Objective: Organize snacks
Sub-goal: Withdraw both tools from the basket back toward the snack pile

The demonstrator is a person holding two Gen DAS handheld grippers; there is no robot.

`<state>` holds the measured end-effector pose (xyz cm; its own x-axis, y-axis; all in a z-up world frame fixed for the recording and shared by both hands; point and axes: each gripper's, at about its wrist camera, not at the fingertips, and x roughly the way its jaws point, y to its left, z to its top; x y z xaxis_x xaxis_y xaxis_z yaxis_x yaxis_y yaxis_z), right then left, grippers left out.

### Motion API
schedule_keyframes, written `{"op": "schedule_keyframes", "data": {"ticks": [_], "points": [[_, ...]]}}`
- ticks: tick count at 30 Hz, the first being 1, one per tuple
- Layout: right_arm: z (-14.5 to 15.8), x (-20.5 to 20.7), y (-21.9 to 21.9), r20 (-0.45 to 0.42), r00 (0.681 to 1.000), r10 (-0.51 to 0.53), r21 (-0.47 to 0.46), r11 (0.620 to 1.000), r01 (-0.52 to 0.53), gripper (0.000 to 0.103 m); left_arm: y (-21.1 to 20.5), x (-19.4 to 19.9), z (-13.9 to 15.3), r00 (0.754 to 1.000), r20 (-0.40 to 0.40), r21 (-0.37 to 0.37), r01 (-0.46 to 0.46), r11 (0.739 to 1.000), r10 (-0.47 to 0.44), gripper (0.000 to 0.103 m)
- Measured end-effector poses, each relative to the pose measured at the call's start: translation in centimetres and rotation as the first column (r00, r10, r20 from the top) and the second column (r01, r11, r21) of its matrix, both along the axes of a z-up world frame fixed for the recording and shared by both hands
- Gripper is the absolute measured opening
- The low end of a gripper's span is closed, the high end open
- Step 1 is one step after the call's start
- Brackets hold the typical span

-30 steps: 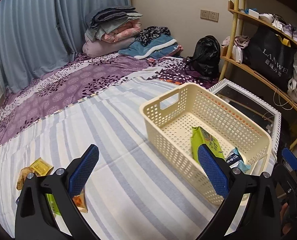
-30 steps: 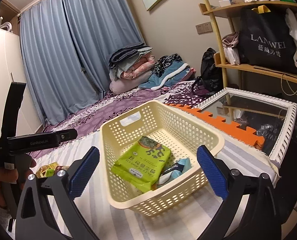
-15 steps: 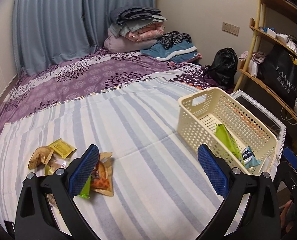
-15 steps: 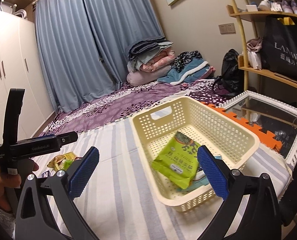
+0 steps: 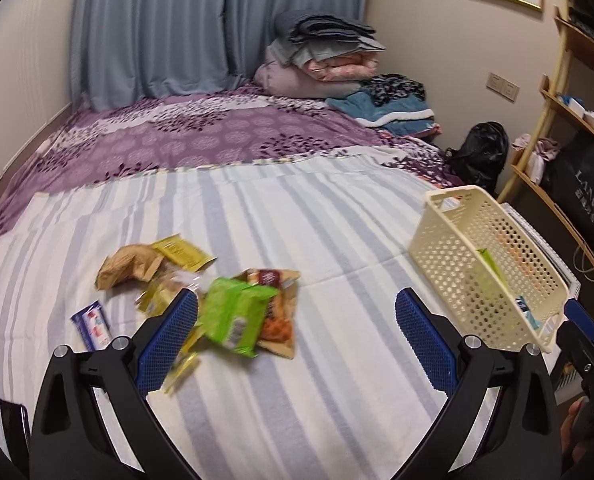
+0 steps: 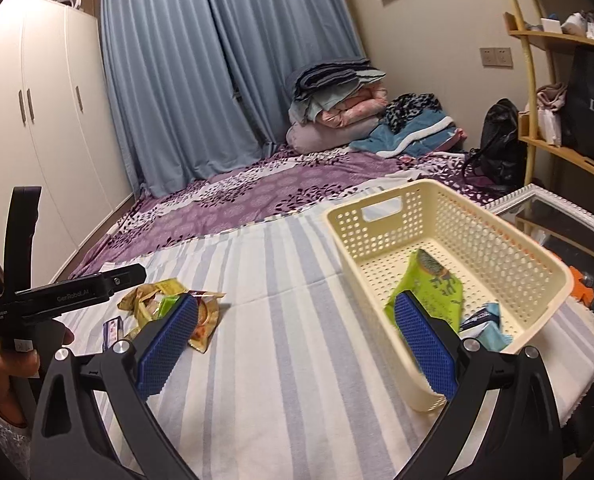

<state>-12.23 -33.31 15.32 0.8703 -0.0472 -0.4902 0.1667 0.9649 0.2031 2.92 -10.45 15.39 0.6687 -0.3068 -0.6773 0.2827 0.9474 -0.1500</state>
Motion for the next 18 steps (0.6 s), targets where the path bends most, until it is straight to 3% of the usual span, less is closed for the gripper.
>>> {"op": "schedule_keyframes", "data": {"ticks": [8,18], "points": [[-1.4,1.5,2.5,-0.046,0.997,0.066,0.001,0.998,-0.066,0.098,7.2,1.4,-3.8,0.981,-0.072,0.044,-0.179,0.983,0.182,0.101],[-3.2,3.1,4.1,-0.1,0.989,0.11,0.012,0.994,-0.109,0.098,14.2,3.3,-8.1,0.921,-0.138,0.092,-0.355,0.93,0.365,0.101]]}}
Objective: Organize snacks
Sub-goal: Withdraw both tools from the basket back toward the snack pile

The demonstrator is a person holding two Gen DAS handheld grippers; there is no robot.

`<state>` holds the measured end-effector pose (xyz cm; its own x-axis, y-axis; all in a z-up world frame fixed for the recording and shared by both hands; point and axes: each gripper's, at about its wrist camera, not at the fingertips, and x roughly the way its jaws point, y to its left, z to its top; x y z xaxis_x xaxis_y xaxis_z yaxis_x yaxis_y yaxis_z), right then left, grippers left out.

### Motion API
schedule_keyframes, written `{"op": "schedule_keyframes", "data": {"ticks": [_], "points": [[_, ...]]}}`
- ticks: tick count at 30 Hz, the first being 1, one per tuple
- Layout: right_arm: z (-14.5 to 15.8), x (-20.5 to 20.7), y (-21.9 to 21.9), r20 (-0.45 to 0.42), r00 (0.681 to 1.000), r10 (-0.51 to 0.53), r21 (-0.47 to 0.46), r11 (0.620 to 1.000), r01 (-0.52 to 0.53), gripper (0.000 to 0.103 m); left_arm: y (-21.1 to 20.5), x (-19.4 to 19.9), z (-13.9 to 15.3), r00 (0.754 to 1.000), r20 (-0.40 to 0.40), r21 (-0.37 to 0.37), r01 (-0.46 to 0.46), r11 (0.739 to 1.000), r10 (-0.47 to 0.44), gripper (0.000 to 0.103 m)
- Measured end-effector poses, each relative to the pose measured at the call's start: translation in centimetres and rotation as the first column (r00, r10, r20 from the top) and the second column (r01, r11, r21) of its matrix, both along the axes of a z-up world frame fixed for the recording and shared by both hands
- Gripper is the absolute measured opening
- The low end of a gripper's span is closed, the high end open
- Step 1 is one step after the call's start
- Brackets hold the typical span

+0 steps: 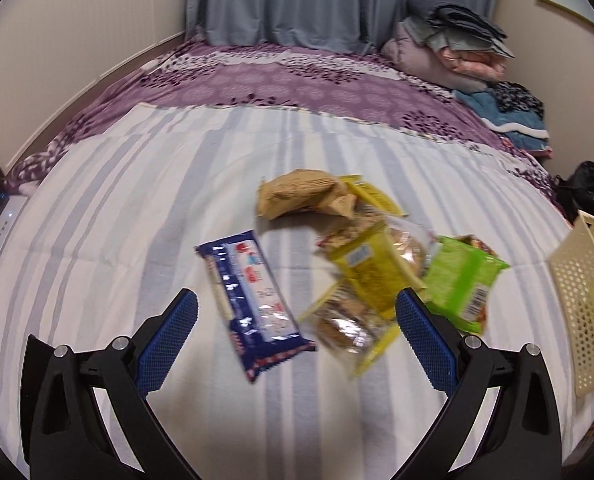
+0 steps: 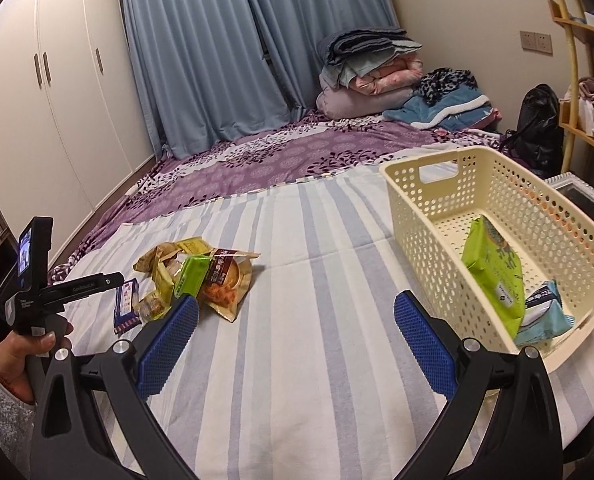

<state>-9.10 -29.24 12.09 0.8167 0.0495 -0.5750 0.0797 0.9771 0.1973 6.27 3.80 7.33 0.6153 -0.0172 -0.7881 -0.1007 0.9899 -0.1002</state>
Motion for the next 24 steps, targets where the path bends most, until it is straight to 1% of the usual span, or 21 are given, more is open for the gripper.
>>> {"op": "schedule_keyframes", "data": {"ticks": [4,8,9,10,13,15,18,23,24], "points": [[-0.6,0.5,0.4,-0.017,1.0,0.013,0.0,1.0,-0.013,0.098,1.6,1.2,-1.7,0.999,-0.019,0.016,-0.043,0.999,0.044,0.101],[-1.2,1.1,0.5,-0.034,0.999,0.023,0.004,1.0,-0.023,0.098,2.3,2.0,-2.9,0.997,-0.024,0.027,-0.067,0.997,0.067,0.1],[-1.4,1.2,0.6,-0.039,0.999,0.025,0.007,1.0,-0.025,0.098,2.5,2.3,-3.3,0.997,-0.028,0.033,-0.072,0.997,0.073,0.096],[-1.6,1.3,0.7,-0.044,0.999,0.028,0.008,1.0,-0.027,0.098,2.5,2.5,-3.5,0.997,-0.032,0.033,-0.073,0.997,0.074,0.088],[-2.1,1.7,1.1,-0.057,0.998,0.037,0.01,0.999,-0.036,0.098,2.8,3.4,-4.6,0.995,-0.056,0.028,-0.081,0.996,0.082,0.077],[-2.4,2.0,1.4,-0.064,0.997,0.043,0.006,0.999,-0.043,0.098,2.9,3.7,-5.1,0.995,-0.063,0.031,-0.082,0.996,0.084,0.075],[-2.8,2.4,1.9,-0.076,0.996,0.056,0.002,0.998,-0.056,0.098,3.0,4.2,-5.8,0.994,-0.075,0.037,-0.08,0.996,0.083,0.073],[-3.6,3.3,3.0,-0.096,0.992,0.085,0.005,0.996,-0.085,0.098,2.9,4.5,-6.6,0.995,-0.08,0.042,-0.057,0.997,0.06,0.068],[-3.8,3.6,3.4,-0.099,0.991,0.093,0.004,0.996,-0.094,0.098,2.8,4.5,-6.7,0.996,-0.075,0.045,-0.052,0.998,0.055,0.064]]}}
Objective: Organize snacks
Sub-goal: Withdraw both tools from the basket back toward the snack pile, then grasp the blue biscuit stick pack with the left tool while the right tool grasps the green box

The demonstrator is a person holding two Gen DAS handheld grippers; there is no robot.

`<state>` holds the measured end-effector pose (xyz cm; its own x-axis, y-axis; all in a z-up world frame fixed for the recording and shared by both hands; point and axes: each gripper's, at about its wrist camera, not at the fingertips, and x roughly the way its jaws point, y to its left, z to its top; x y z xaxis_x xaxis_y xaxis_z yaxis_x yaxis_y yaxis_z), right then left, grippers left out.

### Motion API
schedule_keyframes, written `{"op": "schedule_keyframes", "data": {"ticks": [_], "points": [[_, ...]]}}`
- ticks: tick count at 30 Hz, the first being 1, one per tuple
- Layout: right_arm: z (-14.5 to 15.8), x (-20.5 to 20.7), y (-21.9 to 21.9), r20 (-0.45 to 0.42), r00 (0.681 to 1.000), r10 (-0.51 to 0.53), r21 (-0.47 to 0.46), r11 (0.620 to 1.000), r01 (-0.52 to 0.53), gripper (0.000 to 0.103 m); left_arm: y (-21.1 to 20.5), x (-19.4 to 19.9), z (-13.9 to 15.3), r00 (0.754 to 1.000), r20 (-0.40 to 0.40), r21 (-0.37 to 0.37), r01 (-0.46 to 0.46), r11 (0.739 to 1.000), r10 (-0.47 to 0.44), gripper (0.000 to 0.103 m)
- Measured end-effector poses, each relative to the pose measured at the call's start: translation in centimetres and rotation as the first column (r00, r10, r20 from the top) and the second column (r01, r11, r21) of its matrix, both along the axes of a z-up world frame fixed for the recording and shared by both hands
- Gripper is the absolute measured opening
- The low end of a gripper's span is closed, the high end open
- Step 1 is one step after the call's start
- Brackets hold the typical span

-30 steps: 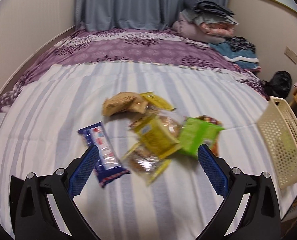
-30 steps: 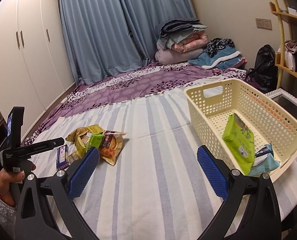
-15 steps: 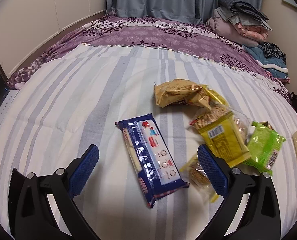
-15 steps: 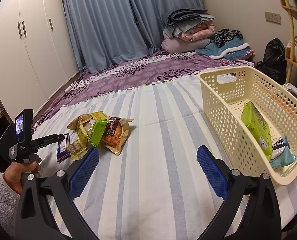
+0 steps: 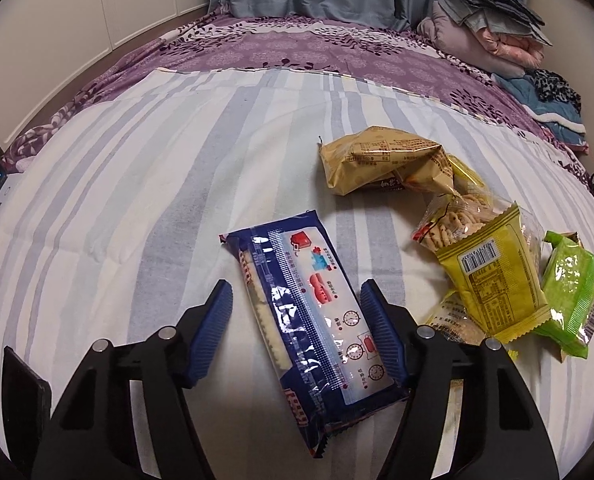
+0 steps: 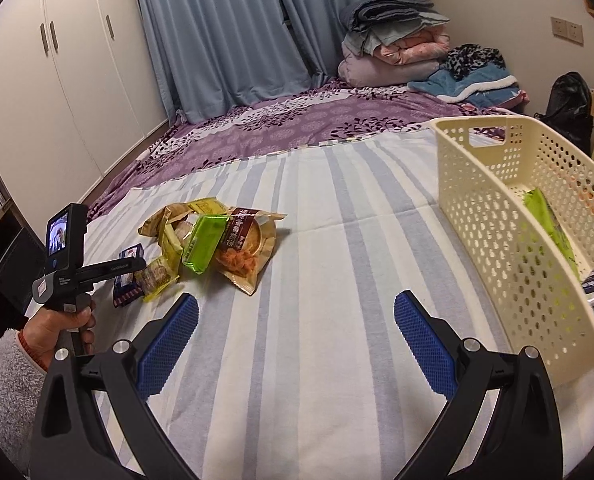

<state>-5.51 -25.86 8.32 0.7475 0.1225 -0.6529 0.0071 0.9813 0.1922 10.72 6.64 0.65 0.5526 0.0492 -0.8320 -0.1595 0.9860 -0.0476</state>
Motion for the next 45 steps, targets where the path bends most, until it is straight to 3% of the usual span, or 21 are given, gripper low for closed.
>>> {"op": "schedule_keyframes", "data": {"ticks": [4,7,12,22,24,26,28,36,41,45], "points": [[-0.3,1.0,1.1,-0.007,1.0,0.03,-0.008,1.0,-0.03,0.098,0.2,-0.4,0.1,1.0,0.017,-0.004,0.012,1.0,-0.012,0.051],[-0.5,2.0,2.0,-0.008,0.999,0.054,-0.022,0.998,-0.054,0.098,0.3,-0.8,0.4,0.999,0.032,0.006,0.024,1.0,-0.025,0.048],[-0.7,4.3,3.9,-0.01,0.995,0.102,-0.046,0.994,-0.102,0.098,0.8,-1.8,1.3,0.997,0.063,-0.01,0.037,0.999,-0.037,0.046],[-2.4,9.4,7.7,-0.029,0.982,0.188,0.009,0.982,-0.188,0.097,1.3,-3.2,3.4,0.991,0.118,-0.047,0.067,0.997,-0.061,0.045],[-3.0,10.4,8.2,-0.043,0.979,0.199,0.016,0.98,-0.198,0.091,1.3,-3.4,3.7,0.99,0.125,-0.054,0.071,0.996,-0.064,0.045],[-3.7,11.7,8.5,-0.071,0.977,0.201,0.026,0.98,-0.199,0.075,1.3,-3.6,4.0,0.989,0.131,-0.061,0.076,0.995,-0.068,0.045],[-4.2,12.7,8.8,-0.087,0.976,0.199,0.031,0.98,-0.197,0.069,1.2,-3.7,4.3,0.988,0.137,-0.069,0.085,0.994,-0.075,0.044],[-4.7,13.9,9.3,-0.087,0.979,0.184,0.016,0.983,-0.183,0.052,0.8,-4.1,4.5,0.986,0.141,-0.074,0.105,0.992,-0.094,0.044],[-3.9,13.0,10.2,-0.06,0.974,0.219,-0.026,0.975,-0.22,0.036,0.9,-4.1,4.5,0.986,0.141,-0.075,0.105,0.992,-0.094,0.044],[-3.8,12.2,10.6,-0.053,0.968,0.246,-0.02,0.969,-0.247,0.031,0.6,-4.3,4.6,0.984,0.146,-0.077,0.112,0.991,-0.1,0.044]]}}
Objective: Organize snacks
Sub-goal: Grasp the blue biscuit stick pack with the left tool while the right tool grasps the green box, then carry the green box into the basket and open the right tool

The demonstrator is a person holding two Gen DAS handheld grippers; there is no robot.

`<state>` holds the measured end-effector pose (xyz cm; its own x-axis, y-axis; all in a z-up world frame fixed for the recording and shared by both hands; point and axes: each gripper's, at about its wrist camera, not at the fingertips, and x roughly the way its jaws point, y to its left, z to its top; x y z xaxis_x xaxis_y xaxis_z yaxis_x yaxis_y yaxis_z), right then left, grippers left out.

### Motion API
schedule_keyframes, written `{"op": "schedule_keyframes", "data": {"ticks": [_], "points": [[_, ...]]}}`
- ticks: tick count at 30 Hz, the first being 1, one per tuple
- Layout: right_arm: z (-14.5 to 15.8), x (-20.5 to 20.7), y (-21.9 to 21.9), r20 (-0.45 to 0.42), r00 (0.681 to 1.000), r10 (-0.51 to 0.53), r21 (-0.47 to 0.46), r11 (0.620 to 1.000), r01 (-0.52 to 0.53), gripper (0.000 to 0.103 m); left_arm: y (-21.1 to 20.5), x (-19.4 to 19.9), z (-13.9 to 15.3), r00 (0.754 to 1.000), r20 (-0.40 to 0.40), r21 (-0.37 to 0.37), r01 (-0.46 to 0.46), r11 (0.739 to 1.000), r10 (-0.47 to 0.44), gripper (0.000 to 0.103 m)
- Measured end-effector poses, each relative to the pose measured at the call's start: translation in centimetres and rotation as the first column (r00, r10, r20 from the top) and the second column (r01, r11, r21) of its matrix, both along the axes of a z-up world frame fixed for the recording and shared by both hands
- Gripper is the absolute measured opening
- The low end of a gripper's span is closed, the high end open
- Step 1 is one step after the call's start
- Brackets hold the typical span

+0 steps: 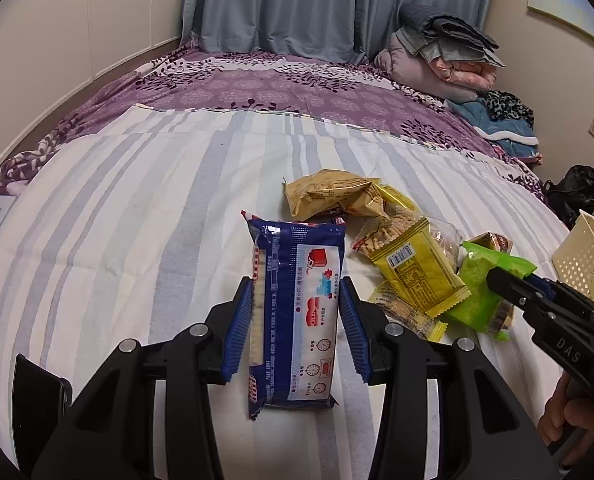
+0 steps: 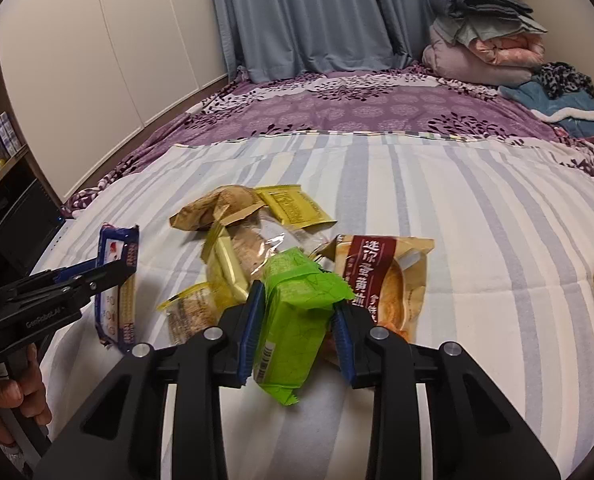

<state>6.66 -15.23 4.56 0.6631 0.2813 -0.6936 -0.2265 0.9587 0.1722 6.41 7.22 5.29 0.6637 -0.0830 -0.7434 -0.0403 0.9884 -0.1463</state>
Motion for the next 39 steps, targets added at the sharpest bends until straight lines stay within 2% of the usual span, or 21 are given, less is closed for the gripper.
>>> {"op": "schedule_keyframes", "data": {"ticks": [12,13,24,26,27,33,35,36,37,39], "points": [[-0.7,-0.3,0.6,-0.038,0.999,0.021,0.029,0.999,-0.02,0.03,-1.2,-1.0,-0.5,1.0,-0.007,0.016,0.017,1.0,-0.017,0.044],[-0.5,-0.5,0.6,-0.033,0.999,0.022,0.035,0.999,-0.021,0.026,-1.2,-1.0,-0.5,1.0,-0.007,0.015,0.015,1.0,-0.015,0.043],[3.7,-3.6,-2.7,0.062,0.997,-0.037,0.091,0.995,0.031,0.025,-1.9,-2.0,2.9,0.998,0.058,0.012,0.039,0.999,-0.039,0.042],[4.4,-4.2,-3.5,0.079,0.995,-0.055,0.102,0.994,0.047,0.025,-2.3,-2.2,3.6,0.996,0.071,0.015,0.049,0.999,-0.05,0.037],[4.7,-4.5,-3.9,0.086,0.994,-0.064,0.106,0.993,0.054,0.025,-2.7,-2.4,4.0,0.995,0.078,0.015,0.058,0.998,-0.059,0.027],[6.4,-6.3,-6.8,0.125,0.984,-0.126,0.137,0.985,0.109,0.025,-4.3,-2.7,5.9,0.99,0.108,0.038,0.089,0.995,-0.093,0.027],[6.7,-6.7,-7.6,0.131,0.981,-0.143,0.144,0.982,0.124,0.025,-4.7,-2.4,5.7,0.992,0.096,0.053,0.078,0.996,-0.083,0.036],[6.8,-6.9,-8.0,0.135,0.979,-0.153,0.146,0.98,0.133,0.025,-4.8,-2.1,5.3,0.993,0.087,0.054,0.074,0.996,-0.079,0.05],[6.9,-7.1,-8.5,0.137,0.977,-0.161,0.149,0.979,0.14,0.025,-4.9,-1.8,4.9,0.994,0.082,0.061,0.066,0.996,-0.071,0.06],[6.9,-7.4,-9.2,0.138,0.975,-0.176,0.153,0.976,0.155,0.025,-5.1,-1.0,4.0,0.995,0.071,0.094,0.065,0.993,-0.072,0.06]]}}
